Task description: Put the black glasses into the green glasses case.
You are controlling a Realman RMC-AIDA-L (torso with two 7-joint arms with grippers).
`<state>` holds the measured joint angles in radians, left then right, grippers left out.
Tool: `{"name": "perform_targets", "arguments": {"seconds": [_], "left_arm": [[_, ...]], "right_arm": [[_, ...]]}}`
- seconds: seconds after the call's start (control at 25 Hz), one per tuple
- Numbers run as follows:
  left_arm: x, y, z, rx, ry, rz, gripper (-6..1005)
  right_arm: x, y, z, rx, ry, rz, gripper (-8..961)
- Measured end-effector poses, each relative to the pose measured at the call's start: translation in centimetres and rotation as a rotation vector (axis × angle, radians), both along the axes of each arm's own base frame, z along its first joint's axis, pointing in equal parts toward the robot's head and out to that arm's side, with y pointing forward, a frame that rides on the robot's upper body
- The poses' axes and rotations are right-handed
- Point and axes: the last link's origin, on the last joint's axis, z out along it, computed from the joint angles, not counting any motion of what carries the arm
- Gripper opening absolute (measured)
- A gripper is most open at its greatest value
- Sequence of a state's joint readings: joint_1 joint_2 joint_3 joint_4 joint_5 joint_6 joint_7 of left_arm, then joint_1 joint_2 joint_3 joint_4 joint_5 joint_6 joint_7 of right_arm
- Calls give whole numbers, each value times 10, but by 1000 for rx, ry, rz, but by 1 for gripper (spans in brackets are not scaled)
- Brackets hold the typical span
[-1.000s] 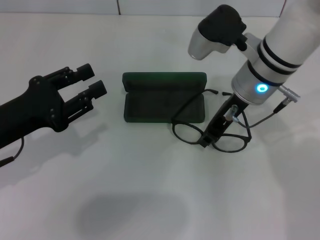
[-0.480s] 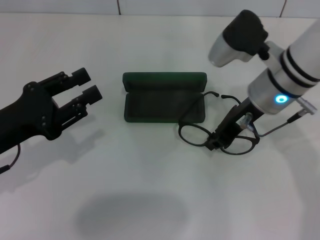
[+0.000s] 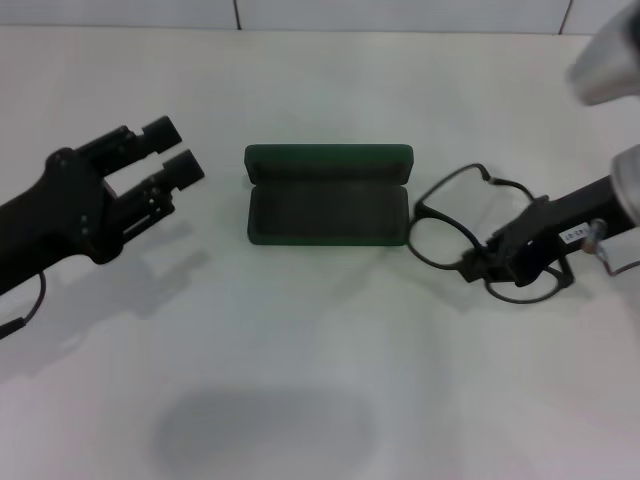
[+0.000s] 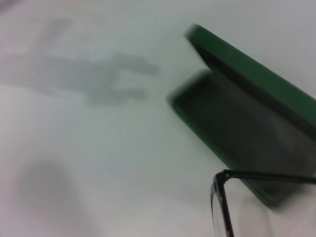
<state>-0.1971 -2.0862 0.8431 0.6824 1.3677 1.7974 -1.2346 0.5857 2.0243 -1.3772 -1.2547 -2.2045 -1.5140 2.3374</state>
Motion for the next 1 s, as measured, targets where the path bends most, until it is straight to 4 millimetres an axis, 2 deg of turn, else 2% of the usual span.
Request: {"name": "perform_targets", "arguments": {"seconds": [0.2,0.32,0.48,0.68,1.0], "left_arm": [[9,4,9,39,-78,-26,435],[25,16,11,37,-104,-99,432],[51,35,10,-20,-133,-173,347],[72,47,0,-106,-146,-229,241],[100,54,-26,-218,-159,-317,45]], "right_arm": [[-4,-17,27,-21,243,213,113],[4,-30,45,-16,346,330,113],[15,-51,61,-23,518,471,113],[18,-60,59,0,660,591,112],[5,-47,46,-34,715,663,112]]}}
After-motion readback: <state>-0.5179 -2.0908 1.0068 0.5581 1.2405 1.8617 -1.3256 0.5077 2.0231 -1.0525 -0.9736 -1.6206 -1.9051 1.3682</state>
